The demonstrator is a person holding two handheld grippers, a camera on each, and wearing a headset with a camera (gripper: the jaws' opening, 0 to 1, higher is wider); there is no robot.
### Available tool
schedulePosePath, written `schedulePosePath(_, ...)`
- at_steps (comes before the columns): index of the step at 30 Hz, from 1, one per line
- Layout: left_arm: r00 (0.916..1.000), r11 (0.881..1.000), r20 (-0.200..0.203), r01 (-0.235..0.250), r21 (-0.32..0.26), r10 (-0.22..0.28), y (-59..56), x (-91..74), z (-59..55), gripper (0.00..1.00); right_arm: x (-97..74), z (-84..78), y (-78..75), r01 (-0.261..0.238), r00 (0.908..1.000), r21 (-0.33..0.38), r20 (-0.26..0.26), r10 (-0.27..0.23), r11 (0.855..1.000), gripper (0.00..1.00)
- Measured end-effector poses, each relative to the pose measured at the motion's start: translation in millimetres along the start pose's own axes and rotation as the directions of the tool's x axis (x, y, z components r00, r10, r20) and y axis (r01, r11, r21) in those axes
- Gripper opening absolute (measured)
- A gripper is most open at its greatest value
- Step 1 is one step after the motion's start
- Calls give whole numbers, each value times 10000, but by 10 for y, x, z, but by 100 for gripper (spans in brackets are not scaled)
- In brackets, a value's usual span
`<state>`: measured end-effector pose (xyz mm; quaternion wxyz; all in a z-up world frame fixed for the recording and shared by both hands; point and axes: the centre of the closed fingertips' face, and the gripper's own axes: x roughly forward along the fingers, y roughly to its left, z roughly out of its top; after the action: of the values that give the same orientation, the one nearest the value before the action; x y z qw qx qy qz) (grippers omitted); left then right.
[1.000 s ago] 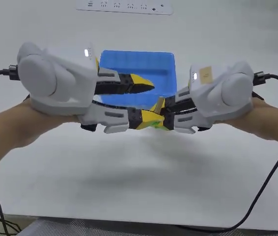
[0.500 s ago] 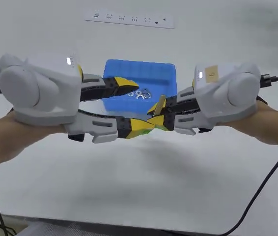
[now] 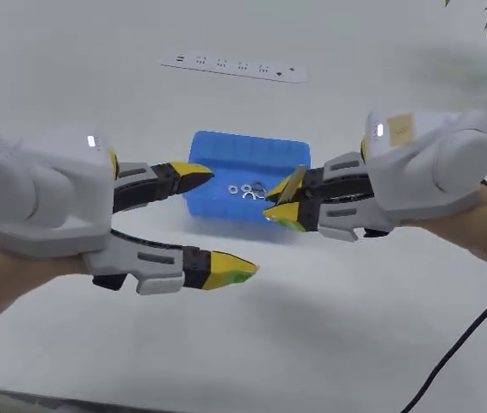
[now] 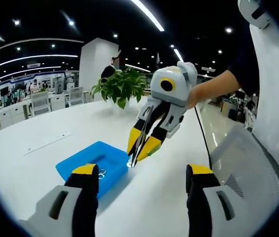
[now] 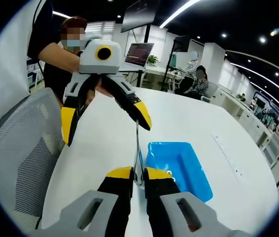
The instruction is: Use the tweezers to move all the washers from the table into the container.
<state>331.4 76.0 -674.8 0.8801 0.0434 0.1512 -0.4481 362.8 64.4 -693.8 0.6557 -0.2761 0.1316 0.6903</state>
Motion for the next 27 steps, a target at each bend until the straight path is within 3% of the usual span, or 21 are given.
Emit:
schedulePosePath(2,9999,9999,40,-111,-79,111,17,-20,-1,78,2,17,-25,15,10000,-52,2,-15,10000,10)
schedulePosePath(5,9990,9972,416,172,-730,-142,-39,-25,39,82,15,45,-92,106,9999,-144,11,-106,9998,10)
schedulePosePath(9,9994,9986,330,-77,-516,94,-6,-22,18,86,20,75,-171,112,9999,-235,14,-112,9997,10)
schedulePosePath(16,9980,9953,385,-470,-849,504,91,-74,-42,99,56,84,-390,266,9996,-232,55,-265,9994,10)
schedulePosePath(24,9969,9928,121,-759,-924,773,145,-114,-145,99,200,-67,-529,147,9998,-167,-157,-149,9998,10)
schedulePosePath(27,9959,9903,207,-853,-1094,881,170,-114,-156,99,279,-154,-555,43,9994,-202,-346,-50,9998,10)
